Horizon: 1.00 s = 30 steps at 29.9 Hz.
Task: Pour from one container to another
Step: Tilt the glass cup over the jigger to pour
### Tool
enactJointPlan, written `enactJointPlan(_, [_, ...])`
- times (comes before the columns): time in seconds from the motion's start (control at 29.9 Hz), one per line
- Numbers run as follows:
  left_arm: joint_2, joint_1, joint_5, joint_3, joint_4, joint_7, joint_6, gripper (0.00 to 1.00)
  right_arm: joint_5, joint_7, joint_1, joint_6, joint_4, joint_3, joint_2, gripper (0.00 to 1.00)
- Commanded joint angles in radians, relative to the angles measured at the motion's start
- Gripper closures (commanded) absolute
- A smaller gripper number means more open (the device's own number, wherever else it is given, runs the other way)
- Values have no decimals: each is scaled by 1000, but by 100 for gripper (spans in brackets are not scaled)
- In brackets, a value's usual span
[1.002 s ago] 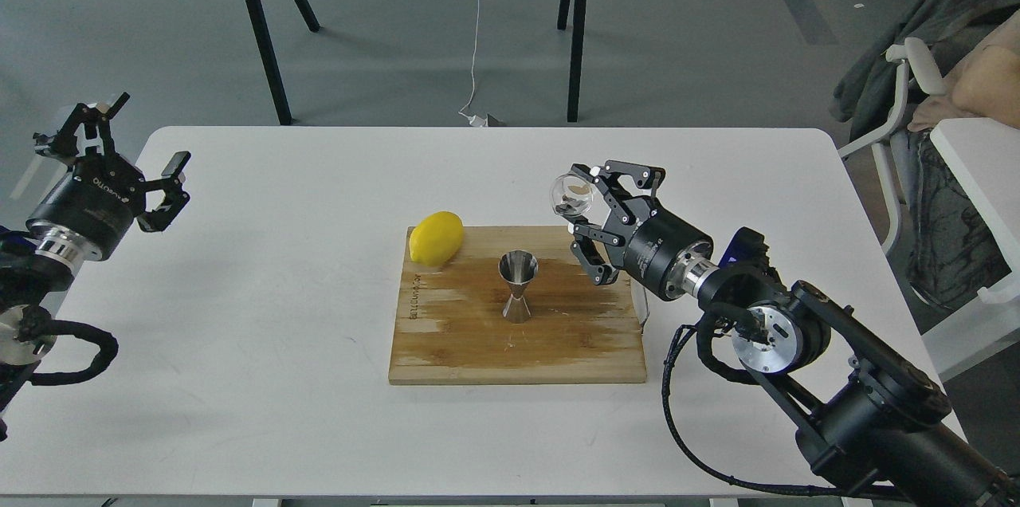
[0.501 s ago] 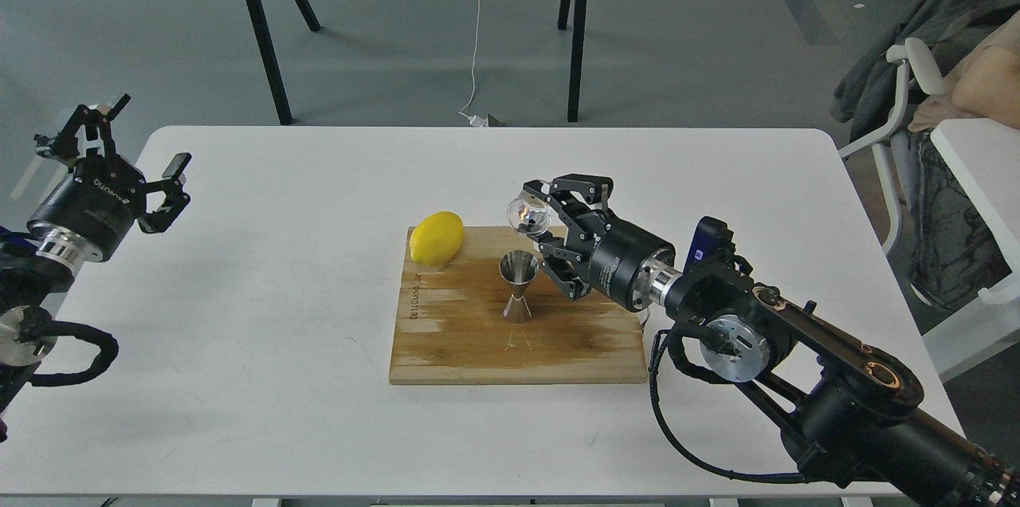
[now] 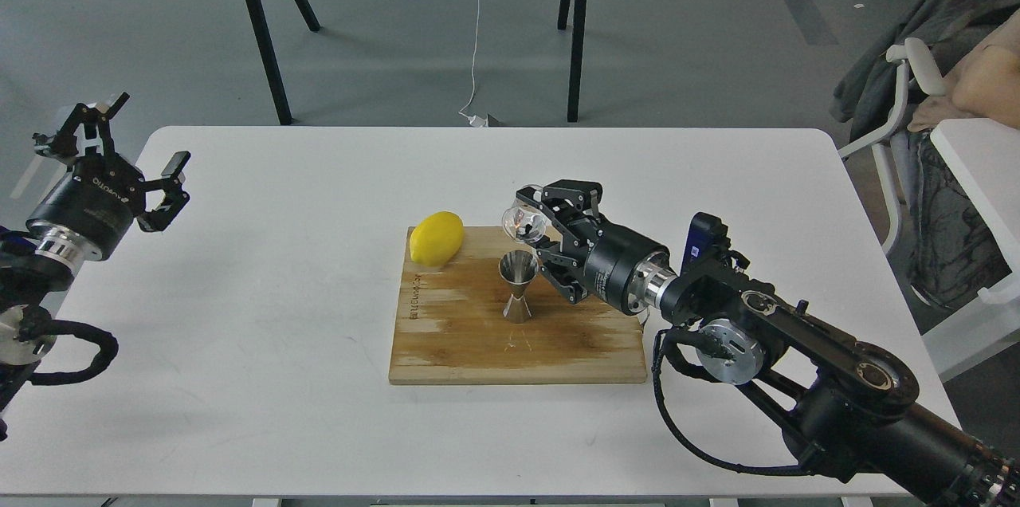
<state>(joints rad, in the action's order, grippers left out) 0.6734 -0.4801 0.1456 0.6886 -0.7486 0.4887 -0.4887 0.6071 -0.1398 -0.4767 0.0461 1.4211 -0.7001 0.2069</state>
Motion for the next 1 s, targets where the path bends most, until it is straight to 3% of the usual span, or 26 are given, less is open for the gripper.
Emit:
enactJointPlan(0.0, [0,0,-1,0,0,0,0,1,17,0,0,0,-2,14,0,66])
enactJointPlan(0.97, [2,0,-1,2,2,0,0,1,181,5,-65,3,-40,88,6,66])
